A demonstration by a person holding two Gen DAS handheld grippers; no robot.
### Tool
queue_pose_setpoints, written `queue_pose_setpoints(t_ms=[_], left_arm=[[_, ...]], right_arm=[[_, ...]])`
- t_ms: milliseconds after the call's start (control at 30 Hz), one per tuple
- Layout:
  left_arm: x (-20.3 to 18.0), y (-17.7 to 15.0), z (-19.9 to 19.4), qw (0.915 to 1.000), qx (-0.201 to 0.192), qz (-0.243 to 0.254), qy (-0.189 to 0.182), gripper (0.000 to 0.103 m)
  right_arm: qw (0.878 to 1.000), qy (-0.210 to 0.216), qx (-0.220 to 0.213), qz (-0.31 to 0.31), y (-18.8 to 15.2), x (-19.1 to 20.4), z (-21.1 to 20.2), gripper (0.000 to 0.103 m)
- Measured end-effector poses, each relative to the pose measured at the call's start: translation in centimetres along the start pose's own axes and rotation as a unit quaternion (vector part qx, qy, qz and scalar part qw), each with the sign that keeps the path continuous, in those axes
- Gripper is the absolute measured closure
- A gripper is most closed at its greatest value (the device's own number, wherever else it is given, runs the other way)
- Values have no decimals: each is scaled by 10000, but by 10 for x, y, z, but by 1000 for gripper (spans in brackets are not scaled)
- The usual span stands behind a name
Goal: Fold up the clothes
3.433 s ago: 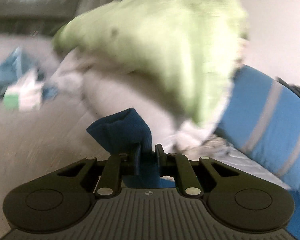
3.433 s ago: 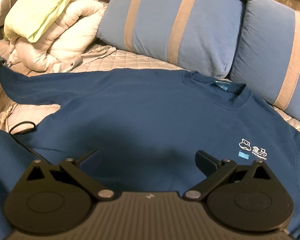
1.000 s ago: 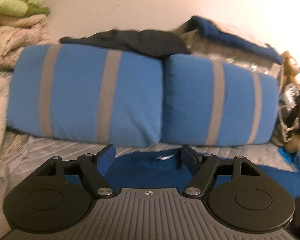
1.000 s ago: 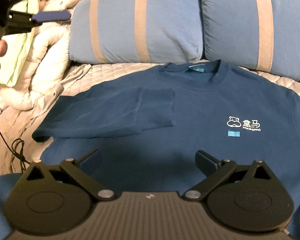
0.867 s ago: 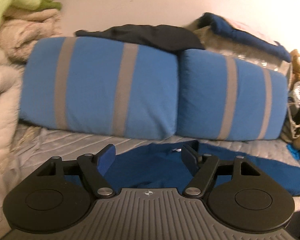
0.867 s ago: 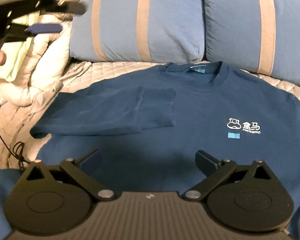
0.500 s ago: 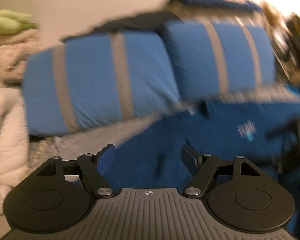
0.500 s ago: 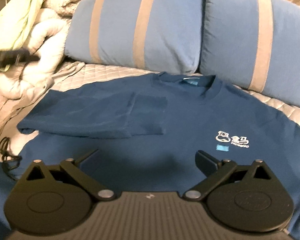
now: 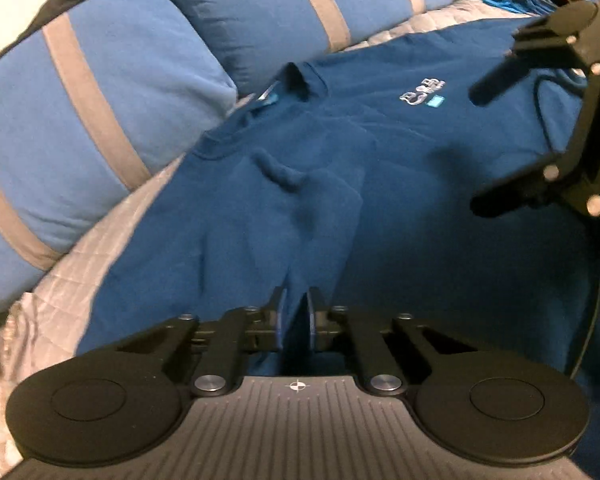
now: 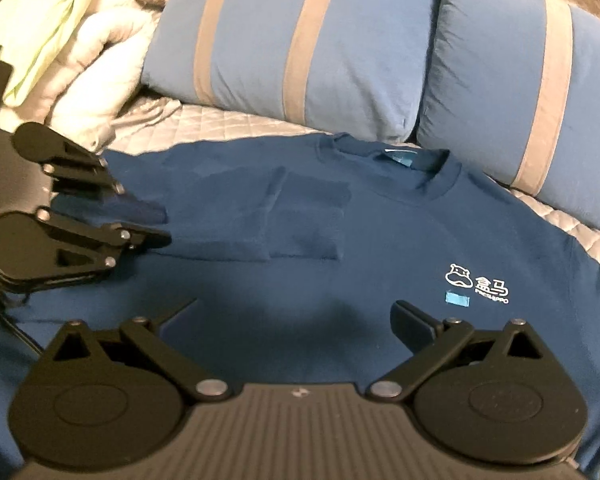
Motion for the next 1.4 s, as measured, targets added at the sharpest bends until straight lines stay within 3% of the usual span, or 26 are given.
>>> queue_pose_setpoints(t_ms=[100, 167, 233, 267, 333, 533, 633, 833, 1000, 1067, 1100, 1167, 1200, 1400], left_arm=[[5, -5, -12, 9996, -195, -189, 22, 89], [12, -9, -24, 9986, -321, -415, 92, 79], [22, -15, -42, 9955, -553, -721, 252, 56], [28, -19, -53, 9930, -695, -889, 344, 52], [41, -29, -74, 9861, -968, -1237, 544, 35], [68, -65, -121, 9633, -1430, -2032, 1016, 31], [77, -83, -133, 9543, -1435, -2327, 1207, 30], [91, -123, -147, 9408, -1281, -2834, 1350, 30], [93, -139, -138, 9434, -972, -2802, 1487, 29], [91, -142, -132, 9438, -941, -2788, 1501, 29], [89, -142, -129, 9451, -940, -2737, 1521, 29], [84, -139, -121, 9491, -920, -2561, 1583, 29], [81, -137, -117, 9519, -877, -2466, 1593, 29], [67, -121, -92, 9658, -705, -1887, 1633, 29]], right_arm=[[9998, -105, -132, -143, 0, 2, -1, 1], [9983, -220, -347, -416, 1, 5, -4, 1], [9938, -341, -474, -942, 4, 13, -5, 2], [9904, -395, -481, -1232, 5, 17, -3, 2], [9805, -514, -463, -1841, 8, 26, 1, 5], [9295, -898, -158, -3575, 16, 40, 42, 21], [9090, -877, -114, -4072, 20, 41, 60, 25], [8559, -660, -112, -5129, 9, 53, 74, 32], [8243, -547, -167, -5632, 0, 59, 79, 43], [8107, -494, -99, -5833, -5, 63, 83, 54], [8039, -468, -37, -5929, -7, 65, 84, 74], [7918, -539, 11, -6084, -9, 68, 84, 84], [7901, -596, 1, -6101, -7, 69, 83, 91], [8118, -1088, -332, -5728, 41, 65, 60, 93]])
Point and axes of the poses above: each gripper's, at about its wrist camera, not at the fingertips, and z roughly the way its jaws point, x to its left, y to its top, the point moved 2 cm from there along z, roughly the way its jaws point
